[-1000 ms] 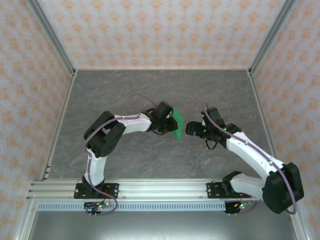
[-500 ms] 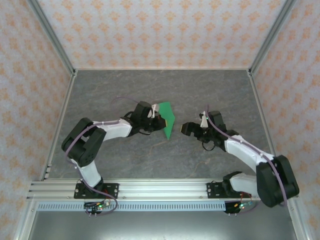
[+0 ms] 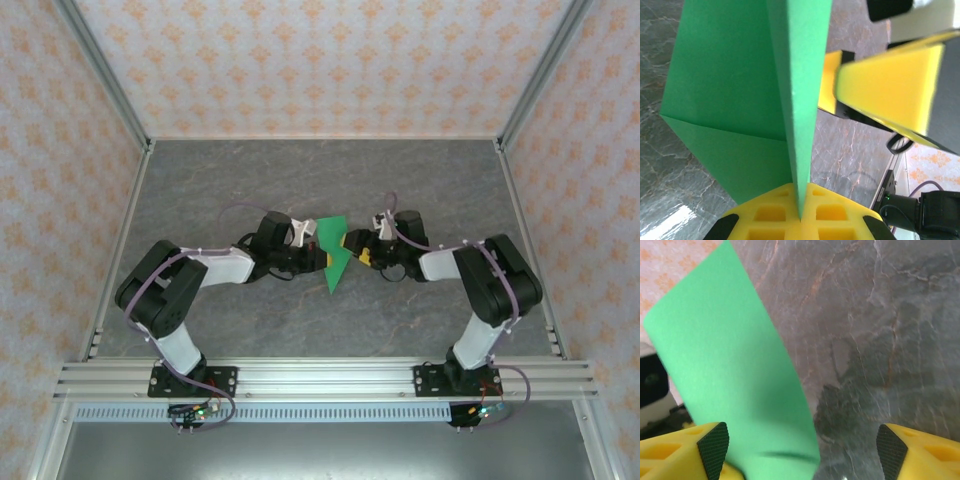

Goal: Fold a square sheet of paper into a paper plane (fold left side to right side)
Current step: Fold the wing for the fifth time at the center of the table.

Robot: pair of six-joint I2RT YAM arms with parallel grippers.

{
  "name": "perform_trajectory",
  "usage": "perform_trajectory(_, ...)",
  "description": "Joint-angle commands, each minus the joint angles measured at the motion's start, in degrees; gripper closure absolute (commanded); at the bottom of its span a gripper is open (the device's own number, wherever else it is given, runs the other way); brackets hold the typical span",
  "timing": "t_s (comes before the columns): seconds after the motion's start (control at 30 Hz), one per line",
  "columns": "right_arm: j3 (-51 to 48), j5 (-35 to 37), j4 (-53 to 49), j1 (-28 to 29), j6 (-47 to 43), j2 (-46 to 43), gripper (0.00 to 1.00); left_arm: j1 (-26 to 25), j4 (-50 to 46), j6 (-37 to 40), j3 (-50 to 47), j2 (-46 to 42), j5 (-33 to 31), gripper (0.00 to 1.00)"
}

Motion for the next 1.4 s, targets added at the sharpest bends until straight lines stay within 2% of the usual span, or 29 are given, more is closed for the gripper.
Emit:
perform_trajectory(0.0,1.6,-3.0,11.3,0.1,2.9,2.8,0.24,0.1,1.6,2.1,-0.3,-2.2,2.9,0.98)
perform_trajectory(0.17,2.1,-3.6,12.3,0.2,3.1,3.2,0.38,0.0,0.4,3.0,-0.1,-2.2,3.7,0.98)
perform_trajectory(0.37,2.2,-2.4,8.3,0.1,0.7,1.7,0.75,0.1,-0.8,3.4,0.4,-0.2,3.4,0.98)
perform_trajectory(0.47,2.3,-1.3,3.6,0.1,-1.8,0.4,0.88,0.1,-0.2,2.8,0.8,1.8,3.5,0.98)
perform_trajectory(0.53,2.5,-0.6,0.1,0.1,-3.5,-0.2,0.93,0.0,0.1,2.3,1.2,3.2,3.6,0.98)
perform_trajectory(0.73,2.6,1.0,-7.5,0.2,-7.8,-1.3,0.94,0.1,2.0,1.2,1.6,7.1,3.5,0.98)
perform_trajectory(0.9,2.4,0.7,-8.5,0.3,-8.1,-1.0,0.94,0.0,2.9,0.9,1.7,8.9,3.6,0.95)
perform_trajectory(1.03,2.4,0.9,-8.7,0.7,-8.2,-1.0,0.94,0.1,2.1,1.3,1.9,9.2,3.3,0.90)
perform_trajectory(1.27,2.8,2.4,-10.0,2.1,-8.4,-1.2,0.94,0.6,-2.1,3.5,1.5,7.5,1.8,0.74)
perform_trajectory(1.37,2.9,3.1,-10.4,2.7,-8.5,-1.5,0.93,1.4,-4.8,4.7,0.6,4.9,0.9,0.61)
